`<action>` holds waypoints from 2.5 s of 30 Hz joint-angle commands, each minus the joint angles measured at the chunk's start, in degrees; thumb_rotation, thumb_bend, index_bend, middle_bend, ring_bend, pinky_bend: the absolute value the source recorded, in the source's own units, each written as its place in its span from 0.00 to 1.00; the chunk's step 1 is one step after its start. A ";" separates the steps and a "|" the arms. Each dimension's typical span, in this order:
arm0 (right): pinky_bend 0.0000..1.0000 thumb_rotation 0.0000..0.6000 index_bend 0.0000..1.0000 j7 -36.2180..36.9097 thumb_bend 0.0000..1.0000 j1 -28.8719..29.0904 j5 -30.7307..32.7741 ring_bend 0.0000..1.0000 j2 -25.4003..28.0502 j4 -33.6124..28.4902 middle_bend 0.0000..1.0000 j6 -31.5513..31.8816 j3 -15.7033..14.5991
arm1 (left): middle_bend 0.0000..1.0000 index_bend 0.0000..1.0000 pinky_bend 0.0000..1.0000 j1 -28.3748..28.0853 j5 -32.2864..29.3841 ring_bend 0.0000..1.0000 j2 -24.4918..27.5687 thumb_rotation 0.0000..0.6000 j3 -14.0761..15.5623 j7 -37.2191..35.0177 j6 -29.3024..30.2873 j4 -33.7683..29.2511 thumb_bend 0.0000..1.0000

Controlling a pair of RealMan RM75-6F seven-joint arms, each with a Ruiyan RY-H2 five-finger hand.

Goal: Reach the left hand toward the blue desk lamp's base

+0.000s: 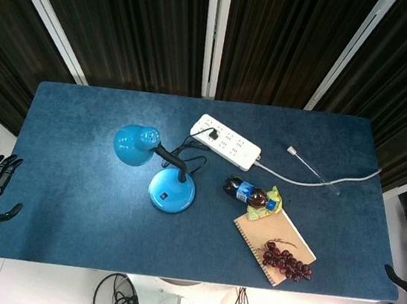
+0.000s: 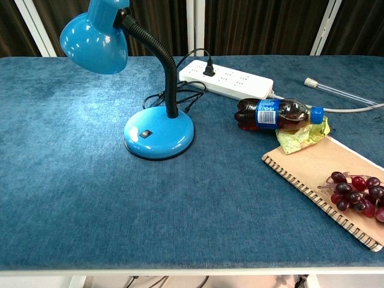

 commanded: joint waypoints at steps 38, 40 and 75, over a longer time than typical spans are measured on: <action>0.00 1.00 0.00 2.13 0.06 -0.51 0.86 0.00 1.09 -0.53 0.00 0.23 0.32 | 0.02 0.01 0.08 -10.03 11.60 0.00 -4.51 1.00 1.36 5.60 -12.00 -11.89 0.23; 0.00 1.00 0.00 2.48 0.06 -0.63 1.19 0.00 1.29 -0.68 0.00 0.28 0.44 | 0.03 0.01 0.08 -12.08 12.09 0.00 -6.06 1.00 0.89 6.27 -14.42 -13.20 0.23; 0.00 1.00 0.00 7.49 0.10 -1.39 3.62 0.00 2.34 1.78 0.00 -1.53 0.67 | 0.12 0.01 0.07 -26.26 -0.27 0.00 -22.72 1.00 -1.87 9.02 -31.80 -2.67 0.29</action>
